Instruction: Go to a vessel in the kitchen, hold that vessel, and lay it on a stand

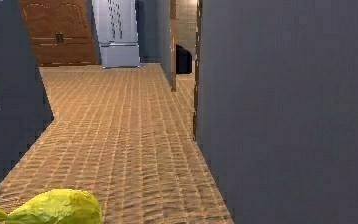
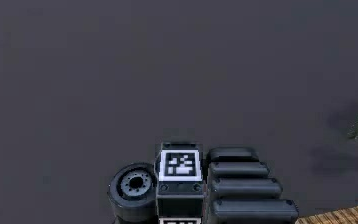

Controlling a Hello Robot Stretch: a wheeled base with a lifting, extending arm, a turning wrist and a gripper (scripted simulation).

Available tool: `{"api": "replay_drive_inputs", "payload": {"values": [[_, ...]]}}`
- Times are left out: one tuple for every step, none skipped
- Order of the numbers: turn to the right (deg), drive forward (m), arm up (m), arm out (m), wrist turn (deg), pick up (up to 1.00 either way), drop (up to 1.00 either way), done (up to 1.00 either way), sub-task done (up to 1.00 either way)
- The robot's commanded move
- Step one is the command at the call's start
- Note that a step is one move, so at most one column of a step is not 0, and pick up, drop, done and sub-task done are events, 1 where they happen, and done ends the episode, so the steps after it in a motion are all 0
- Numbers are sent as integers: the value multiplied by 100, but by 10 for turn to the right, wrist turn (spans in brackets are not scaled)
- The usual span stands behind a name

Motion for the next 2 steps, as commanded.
{"api": "replay_drive_inputs", "payload": {"values": [[0, 55, 0, 0, 0, 0, 0, 0, 0], [-60, 0, 0, 0, 0, 0, 0, 0, 0]]}}
